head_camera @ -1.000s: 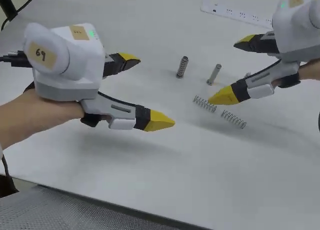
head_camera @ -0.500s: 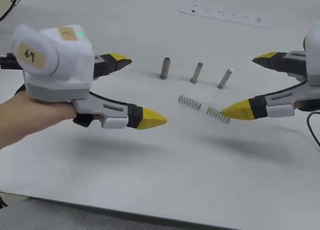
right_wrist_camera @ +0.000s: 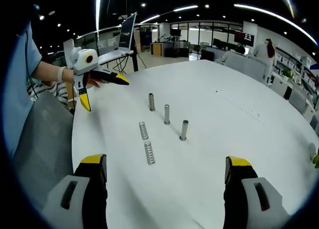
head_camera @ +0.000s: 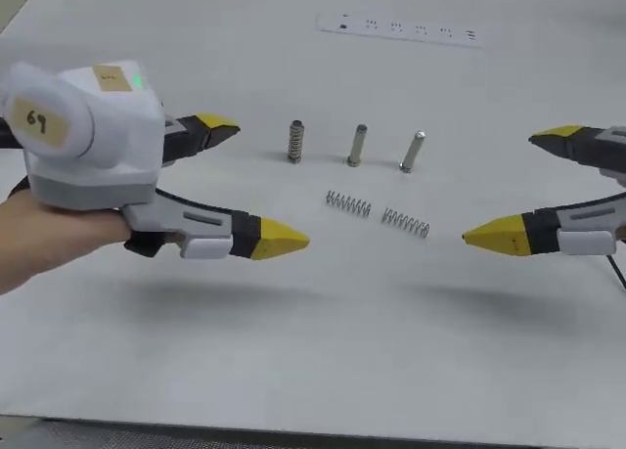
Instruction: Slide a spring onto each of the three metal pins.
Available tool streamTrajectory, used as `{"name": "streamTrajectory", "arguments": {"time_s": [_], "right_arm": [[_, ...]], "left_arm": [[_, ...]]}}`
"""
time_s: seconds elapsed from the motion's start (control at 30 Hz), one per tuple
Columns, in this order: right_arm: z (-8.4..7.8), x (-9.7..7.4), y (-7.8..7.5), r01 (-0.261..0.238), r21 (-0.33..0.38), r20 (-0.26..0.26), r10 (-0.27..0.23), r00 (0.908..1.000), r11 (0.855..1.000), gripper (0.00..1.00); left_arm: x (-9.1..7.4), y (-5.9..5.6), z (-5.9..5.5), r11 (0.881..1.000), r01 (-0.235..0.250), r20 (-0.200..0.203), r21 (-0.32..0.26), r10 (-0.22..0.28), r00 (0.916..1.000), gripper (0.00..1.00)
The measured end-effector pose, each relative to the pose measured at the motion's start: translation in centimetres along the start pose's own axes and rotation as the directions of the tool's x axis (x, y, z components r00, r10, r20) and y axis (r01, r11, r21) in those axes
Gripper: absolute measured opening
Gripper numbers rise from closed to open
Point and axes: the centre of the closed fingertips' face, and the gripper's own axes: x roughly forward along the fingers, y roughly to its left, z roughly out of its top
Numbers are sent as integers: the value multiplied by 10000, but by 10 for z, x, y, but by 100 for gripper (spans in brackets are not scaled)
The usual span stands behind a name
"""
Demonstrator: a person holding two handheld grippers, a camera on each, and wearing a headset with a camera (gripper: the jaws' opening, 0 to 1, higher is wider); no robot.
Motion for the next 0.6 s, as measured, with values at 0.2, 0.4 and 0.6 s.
{"name": "streamTrajectory", "arguments": {"time_s": [0.2,0.4,0.6], "right_arm": [[-10,-15,-1,242,364,106,-246,9996,9990,98],[-17,-24,0,464,627,143,-474,9988,9970,99],[-19,-31,-2,663,865,218,-684,9974,9940,99]], "left_arm": [[3,-2,-4,9998,185,-246,92,-183,9995,86],[8,-3,-4,9994,313,-330,148,-308,9990,86],[12,0,-5,9992,390,-364,129,-385,9986,85]]}}
